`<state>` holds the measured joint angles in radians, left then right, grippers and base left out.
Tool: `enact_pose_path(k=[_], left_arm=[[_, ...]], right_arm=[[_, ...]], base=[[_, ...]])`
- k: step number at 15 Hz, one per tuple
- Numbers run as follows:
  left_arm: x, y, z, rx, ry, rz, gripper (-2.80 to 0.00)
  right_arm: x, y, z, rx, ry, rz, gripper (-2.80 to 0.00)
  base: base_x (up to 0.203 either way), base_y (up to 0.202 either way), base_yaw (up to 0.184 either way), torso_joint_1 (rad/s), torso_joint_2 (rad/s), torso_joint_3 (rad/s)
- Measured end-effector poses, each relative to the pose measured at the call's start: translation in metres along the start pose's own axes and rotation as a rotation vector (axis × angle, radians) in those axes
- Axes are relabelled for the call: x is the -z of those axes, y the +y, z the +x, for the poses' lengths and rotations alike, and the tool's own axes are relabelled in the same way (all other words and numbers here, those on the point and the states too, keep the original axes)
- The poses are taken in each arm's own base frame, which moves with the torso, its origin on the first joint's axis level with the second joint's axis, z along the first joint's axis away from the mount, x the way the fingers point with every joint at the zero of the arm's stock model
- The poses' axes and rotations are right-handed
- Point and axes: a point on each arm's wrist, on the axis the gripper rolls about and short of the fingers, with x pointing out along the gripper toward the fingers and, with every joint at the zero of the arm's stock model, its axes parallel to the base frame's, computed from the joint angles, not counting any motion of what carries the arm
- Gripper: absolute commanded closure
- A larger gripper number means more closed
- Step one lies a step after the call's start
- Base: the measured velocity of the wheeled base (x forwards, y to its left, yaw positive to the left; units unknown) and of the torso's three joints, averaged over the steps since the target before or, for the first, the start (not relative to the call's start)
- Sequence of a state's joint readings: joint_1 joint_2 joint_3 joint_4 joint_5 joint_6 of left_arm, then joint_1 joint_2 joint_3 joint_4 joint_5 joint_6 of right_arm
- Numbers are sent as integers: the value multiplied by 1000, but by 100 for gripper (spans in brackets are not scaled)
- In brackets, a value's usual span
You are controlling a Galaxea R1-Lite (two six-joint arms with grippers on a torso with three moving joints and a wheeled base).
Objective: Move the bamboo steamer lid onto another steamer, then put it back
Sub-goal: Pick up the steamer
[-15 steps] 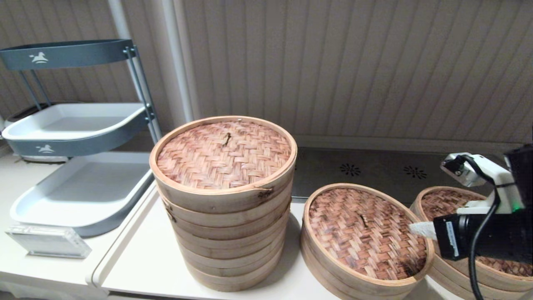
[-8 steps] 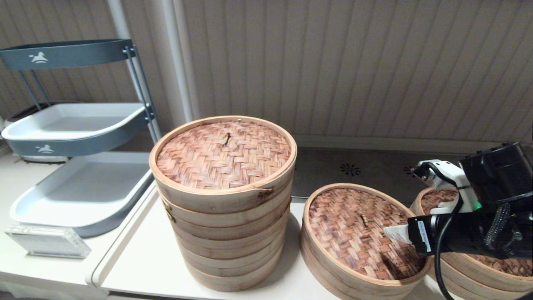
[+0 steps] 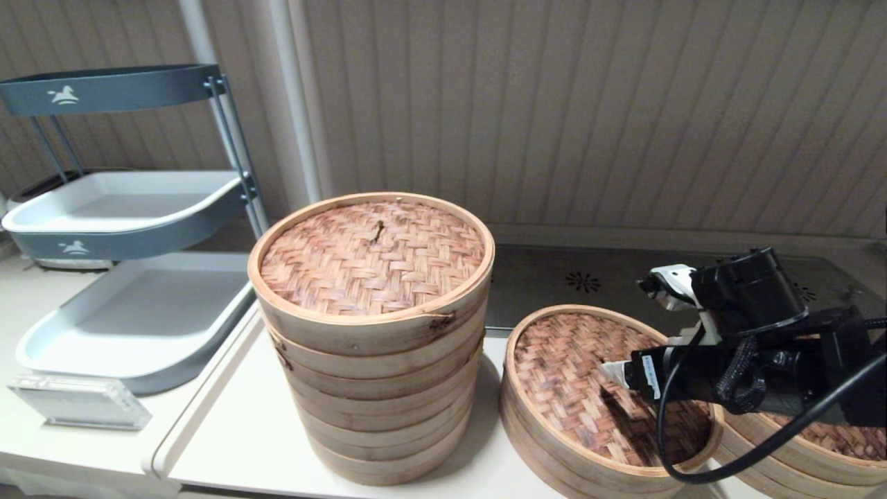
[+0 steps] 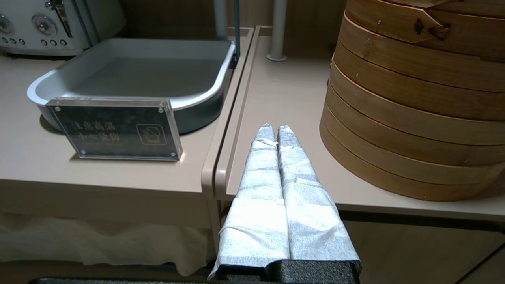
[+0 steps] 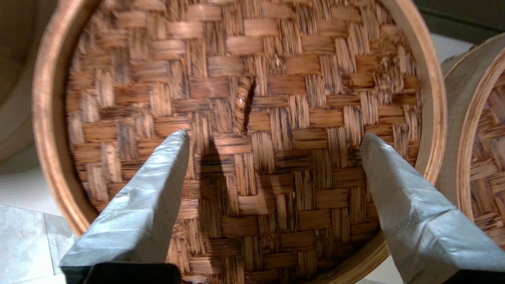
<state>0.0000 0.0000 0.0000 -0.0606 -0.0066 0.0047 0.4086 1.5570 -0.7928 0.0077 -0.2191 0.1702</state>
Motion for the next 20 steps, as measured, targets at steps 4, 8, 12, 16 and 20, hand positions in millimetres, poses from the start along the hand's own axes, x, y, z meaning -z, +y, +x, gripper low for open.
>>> enact_pose_path(k=[4,8,12,16,20], left_arm=[[0,0,0,0,0,0,0],[0,0,0,0,0,0,0],[0,0,0,1,0,0,0],[0,0,0,0,0,0,0],[0,0,0,0,0,0,0]], right_arm=[[3,4,13,13,36,-10,-280],[0,7,23,9,15,8,-280],[-1,9,30,12,28,5,-280],[0,9,37,19,42,5,-280],[-4,9,43,21,43,10,0]], base=[[0,0,0,0,0,0],[0,0,0,0,0,0],[0,0,0,0,0,0],[0,0,0,0,0,0],[0,0,0,0,0,0]])
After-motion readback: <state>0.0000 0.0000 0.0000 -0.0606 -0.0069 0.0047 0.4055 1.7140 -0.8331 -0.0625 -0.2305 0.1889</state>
